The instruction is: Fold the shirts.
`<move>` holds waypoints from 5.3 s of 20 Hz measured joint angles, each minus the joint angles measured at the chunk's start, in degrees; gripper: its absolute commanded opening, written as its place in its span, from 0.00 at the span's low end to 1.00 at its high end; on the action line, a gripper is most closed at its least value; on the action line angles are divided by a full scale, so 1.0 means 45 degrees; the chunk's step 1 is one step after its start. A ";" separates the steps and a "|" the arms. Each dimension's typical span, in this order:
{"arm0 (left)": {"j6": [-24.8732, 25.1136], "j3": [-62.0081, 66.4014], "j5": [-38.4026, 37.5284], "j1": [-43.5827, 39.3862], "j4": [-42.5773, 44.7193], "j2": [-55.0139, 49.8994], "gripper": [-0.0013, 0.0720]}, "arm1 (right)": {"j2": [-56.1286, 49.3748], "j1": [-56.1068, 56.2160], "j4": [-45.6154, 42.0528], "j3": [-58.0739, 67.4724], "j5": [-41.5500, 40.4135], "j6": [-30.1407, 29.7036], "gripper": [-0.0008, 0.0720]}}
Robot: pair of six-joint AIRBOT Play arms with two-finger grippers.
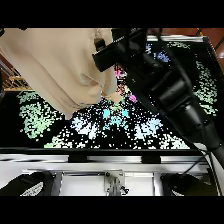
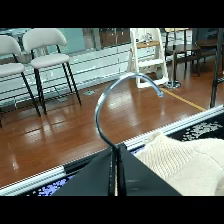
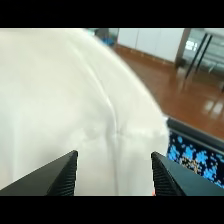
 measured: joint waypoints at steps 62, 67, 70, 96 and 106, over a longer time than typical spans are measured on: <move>0.1885 0.0000 -0.4459 -0.0228 -0.0568 0.0845 0.07 | 0.0389 -0.2147 1.2784 0.0000 -0.2909 -1.5140 0.89; 0.2254 0.0000 -0.4114 -0.0175 -0.1020 0.0806 0.08 | 0.0141 -0.2142 1.3974 0.0000 -0.3322 -1.5339 0.11; 0.2317 0.0000 -0.3653 0.0039 -0.0947 0.0656 0.44 | 0.0442 -0.2142 1.4100 -0.0005 -0.2997 -1.5450 0.10; 0.0204 -0.0005 -0.3881 0.1175 -0.0432 0.2011 0.75 | 0.2749 -0.8621 -0.3021 0.1258 -0.2161 -0.0427 0.10; -0.0340 -0.0005 -0.4226 0.1190 -0.0427 0.2016 0.75 | 0.3628 -1.6451 -0.4070 0.1506 -0.3638 0.2322 0.10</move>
